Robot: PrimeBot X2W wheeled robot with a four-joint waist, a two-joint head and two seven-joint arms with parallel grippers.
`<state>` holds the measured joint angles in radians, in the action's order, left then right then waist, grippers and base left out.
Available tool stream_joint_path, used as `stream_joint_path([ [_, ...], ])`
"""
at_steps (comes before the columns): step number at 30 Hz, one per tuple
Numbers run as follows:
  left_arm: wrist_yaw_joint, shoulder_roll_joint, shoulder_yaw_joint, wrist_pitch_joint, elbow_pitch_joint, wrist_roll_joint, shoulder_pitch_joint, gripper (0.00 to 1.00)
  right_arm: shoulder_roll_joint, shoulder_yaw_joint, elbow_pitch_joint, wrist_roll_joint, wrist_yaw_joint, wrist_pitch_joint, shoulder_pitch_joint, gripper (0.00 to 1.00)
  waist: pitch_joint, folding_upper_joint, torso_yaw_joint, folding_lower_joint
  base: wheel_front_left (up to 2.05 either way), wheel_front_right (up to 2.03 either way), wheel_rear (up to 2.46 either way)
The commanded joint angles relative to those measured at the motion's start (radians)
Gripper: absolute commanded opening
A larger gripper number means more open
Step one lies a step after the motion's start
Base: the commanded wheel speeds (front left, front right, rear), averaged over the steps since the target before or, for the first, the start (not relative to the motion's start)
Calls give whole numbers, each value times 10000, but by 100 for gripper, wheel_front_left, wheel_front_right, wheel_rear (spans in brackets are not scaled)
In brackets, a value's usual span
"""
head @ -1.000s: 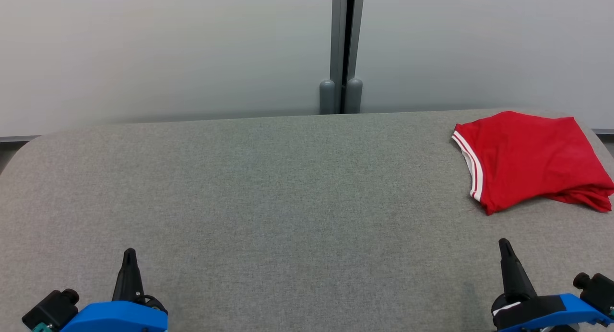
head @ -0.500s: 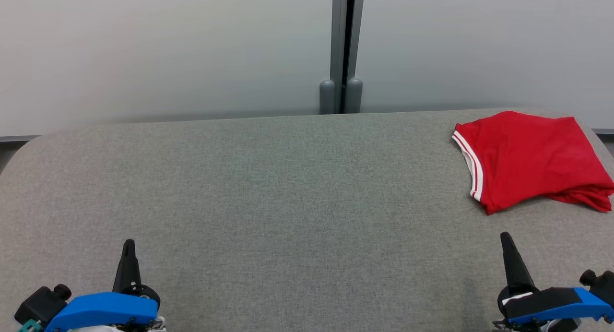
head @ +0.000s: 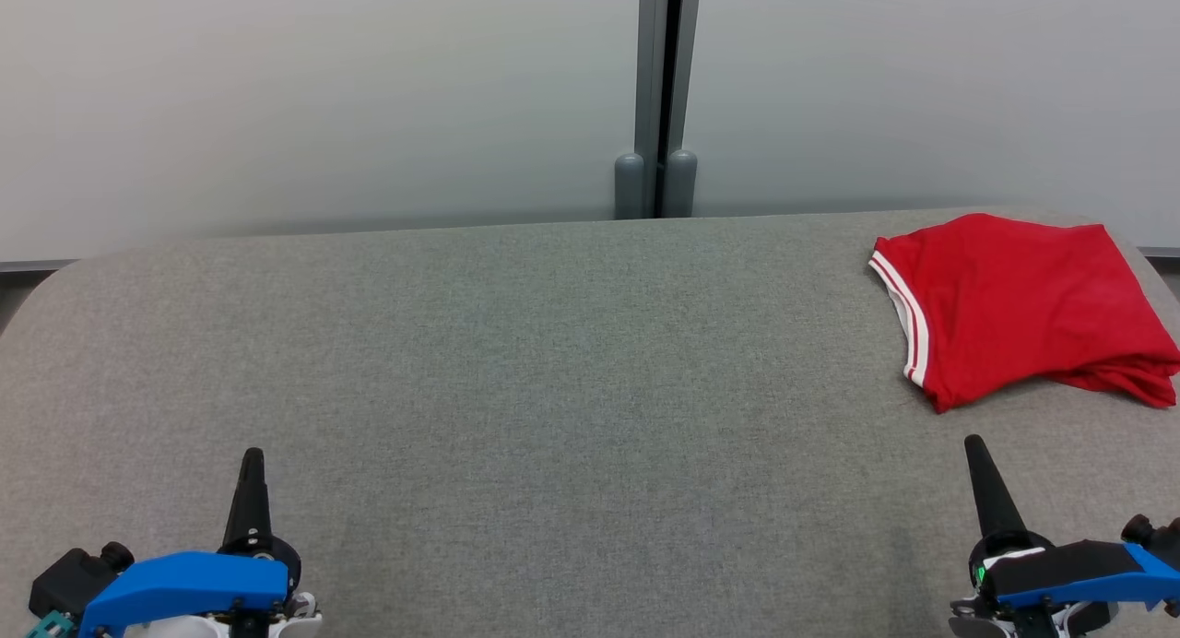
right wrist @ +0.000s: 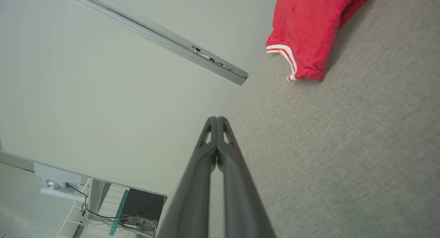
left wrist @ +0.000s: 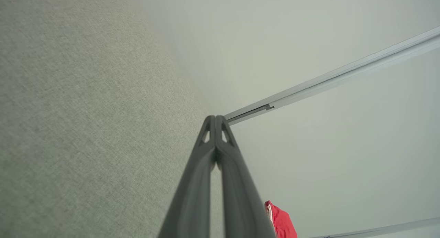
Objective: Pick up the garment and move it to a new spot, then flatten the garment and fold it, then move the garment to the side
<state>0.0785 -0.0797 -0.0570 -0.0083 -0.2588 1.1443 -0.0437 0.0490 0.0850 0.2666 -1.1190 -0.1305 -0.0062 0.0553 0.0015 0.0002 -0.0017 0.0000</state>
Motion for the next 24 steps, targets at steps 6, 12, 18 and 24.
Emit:
stream_joint_path([
  [6, 117, 38, -161, 218, 111, 713, -289, 0, 27, 74, -151, -792, -2, 200, 277, 0, 2, -2, 3, 0, 0, 0, 0],
  [12, 175, 68, -205, 363, 119, 1271, -362, 0, 26, 106, -167, -1374, -2, 334, 318, 0, 3, -2, 4, 0, 0, 0, 0],
  [18, 225, 97, -252, 478, 124, 1719, -384, 0, 26, 133, -175, -1833, -3, 457, 337, 0, 5, -2, 6, 0, 0, 0, 0],
  [24, 283, 133, -319, 604, 133, 2229, -455, 0, 25, 161, -186, -2362, -3, 593, 392, 0, 7, -2, 7, 0, 0, 0, 0],
])
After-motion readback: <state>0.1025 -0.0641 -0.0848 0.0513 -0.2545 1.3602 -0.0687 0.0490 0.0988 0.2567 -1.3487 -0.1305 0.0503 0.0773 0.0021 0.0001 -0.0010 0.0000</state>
